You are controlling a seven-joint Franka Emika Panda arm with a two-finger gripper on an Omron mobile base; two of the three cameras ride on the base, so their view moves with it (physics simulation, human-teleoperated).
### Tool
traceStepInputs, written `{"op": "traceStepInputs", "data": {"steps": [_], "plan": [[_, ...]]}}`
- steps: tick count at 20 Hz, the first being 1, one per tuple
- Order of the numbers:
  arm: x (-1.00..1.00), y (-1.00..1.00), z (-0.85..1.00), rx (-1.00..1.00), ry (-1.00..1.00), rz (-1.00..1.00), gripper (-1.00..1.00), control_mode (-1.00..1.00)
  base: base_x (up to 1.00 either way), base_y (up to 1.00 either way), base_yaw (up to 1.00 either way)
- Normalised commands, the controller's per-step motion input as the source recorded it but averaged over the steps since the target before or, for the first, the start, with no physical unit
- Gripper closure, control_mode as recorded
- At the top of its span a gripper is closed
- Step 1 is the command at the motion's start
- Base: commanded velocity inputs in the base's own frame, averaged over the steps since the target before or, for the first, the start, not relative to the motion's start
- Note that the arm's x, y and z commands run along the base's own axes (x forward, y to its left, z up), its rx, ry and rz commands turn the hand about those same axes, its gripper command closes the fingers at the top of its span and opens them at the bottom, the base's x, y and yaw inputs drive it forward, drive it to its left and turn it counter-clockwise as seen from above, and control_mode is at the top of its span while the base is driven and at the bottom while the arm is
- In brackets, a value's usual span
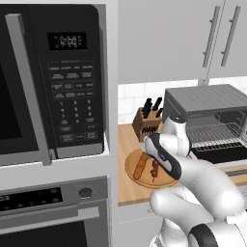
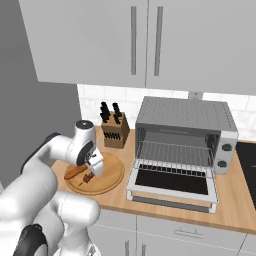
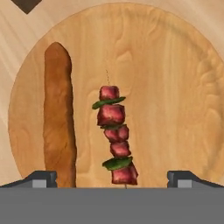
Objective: Pick up the kebab skewer and baguette bread, and place them inside the toaster oven. Close the toaster oven door and start by setting the timer.
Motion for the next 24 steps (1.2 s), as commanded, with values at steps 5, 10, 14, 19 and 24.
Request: {"op": "traceStepInputs", "data": {"steps": [5, 10, 14, 19, 24], "plan": [[0.12, 0.0, -0.27, 0.08, -0.05, 0.0, -1.0, -1.0, 0.0, 0.0, 0.0], [0.28, 0.0, -0.24, 0.03, -0.03, 0.0, -1.0, -1.0, 0.0, 0.0, 0.0], [0.05, 0.0, -0.25, 0.0, -0.01, 0.0, -1.0, -1.0, 0.0, 0.0, 0.0], [0.0, 0.0, -0.35, 0.0, 0.0, 0.0, -1.0, -1.0, 0.0, 0.0, 0.0], [0.04, 0.0, -0.43, 0.0, 0.0, 0.0, -1.0, -1.0, 0.0, 0.0, 0.0]]}}
